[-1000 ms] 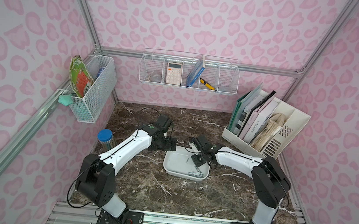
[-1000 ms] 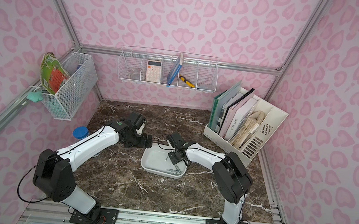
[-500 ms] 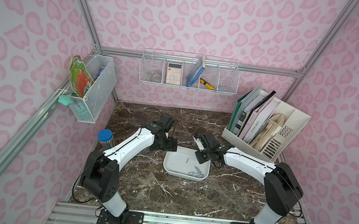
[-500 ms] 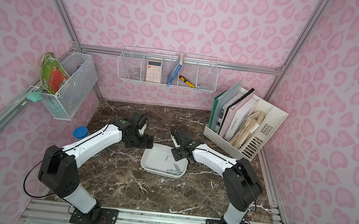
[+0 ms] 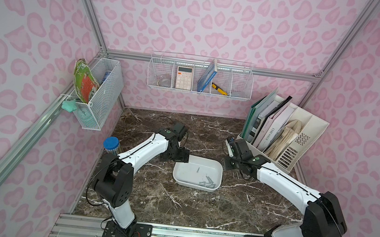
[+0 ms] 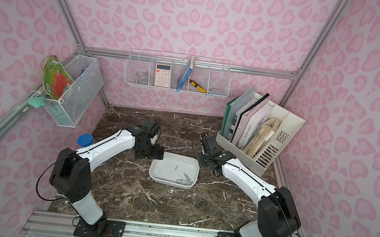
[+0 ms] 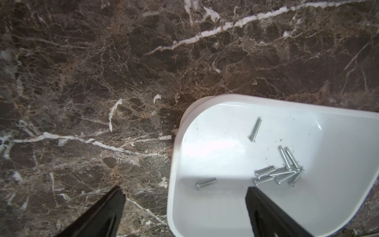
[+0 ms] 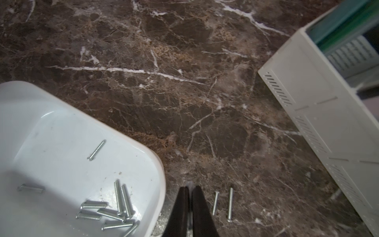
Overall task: Take out the screws from the storage box
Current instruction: Place the screw at the center of the board.
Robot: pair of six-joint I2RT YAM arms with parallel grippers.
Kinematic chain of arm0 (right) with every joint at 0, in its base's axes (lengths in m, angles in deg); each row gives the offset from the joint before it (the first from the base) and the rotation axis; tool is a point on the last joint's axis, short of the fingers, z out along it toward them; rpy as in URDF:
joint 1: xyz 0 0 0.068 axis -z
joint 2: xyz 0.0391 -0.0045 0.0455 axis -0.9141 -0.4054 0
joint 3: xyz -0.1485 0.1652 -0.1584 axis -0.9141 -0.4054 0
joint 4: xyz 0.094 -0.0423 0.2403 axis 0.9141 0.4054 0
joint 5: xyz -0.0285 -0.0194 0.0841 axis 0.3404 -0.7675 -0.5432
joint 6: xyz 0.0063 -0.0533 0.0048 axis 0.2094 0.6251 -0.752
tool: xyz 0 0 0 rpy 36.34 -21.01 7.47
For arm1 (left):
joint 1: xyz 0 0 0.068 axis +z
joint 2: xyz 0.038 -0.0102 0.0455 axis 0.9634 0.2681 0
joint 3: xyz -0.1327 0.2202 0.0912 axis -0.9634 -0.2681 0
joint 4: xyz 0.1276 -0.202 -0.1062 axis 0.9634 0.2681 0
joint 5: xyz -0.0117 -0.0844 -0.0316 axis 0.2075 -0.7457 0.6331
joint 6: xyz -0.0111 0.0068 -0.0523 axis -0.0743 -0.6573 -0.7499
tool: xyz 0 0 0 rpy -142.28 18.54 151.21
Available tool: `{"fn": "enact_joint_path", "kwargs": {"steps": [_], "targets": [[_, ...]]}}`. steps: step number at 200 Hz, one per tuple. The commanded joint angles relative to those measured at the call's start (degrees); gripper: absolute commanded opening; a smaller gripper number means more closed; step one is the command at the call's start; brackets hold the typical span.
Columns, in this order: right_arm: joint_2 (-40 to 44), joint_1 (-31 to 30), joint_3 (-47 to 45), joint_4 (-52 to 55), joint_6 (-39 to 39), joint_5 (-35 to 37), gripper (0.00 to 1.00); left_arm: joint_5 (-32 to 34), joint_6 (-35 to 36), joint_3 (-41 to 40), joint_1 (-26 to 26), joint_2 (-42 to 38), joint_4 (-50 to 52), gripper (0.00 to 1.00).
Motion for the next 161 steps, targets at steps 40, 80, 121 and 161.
{"fn": "enact_joint_path", "kwargs": {"steps": [40,80,121,161], "targets": [[0.1,5.6,-6.8,-2.2,-3.2,-1.3,0.10,-0.4,0.8,0.9,0.0,1.4,2.2,0.97],[-1.9,6.6,-9.6,-4.6,-5.1,-1.4,0.10,-2.1,1.2,1.4,-0.1,2.9,2.7,0.96],[-3.4,7.1,-11.3,-6.0,-5.6,-2.2,0.10,-0.9,0.5,1.6,-0.2,4.2,2.9,0.96],[-3.1,7.0,-12.8,-6.9,-6.3,-3.0,0.12,-0.7,0.0,2.3,-0.3,5.7,3.6,0.95]]}}
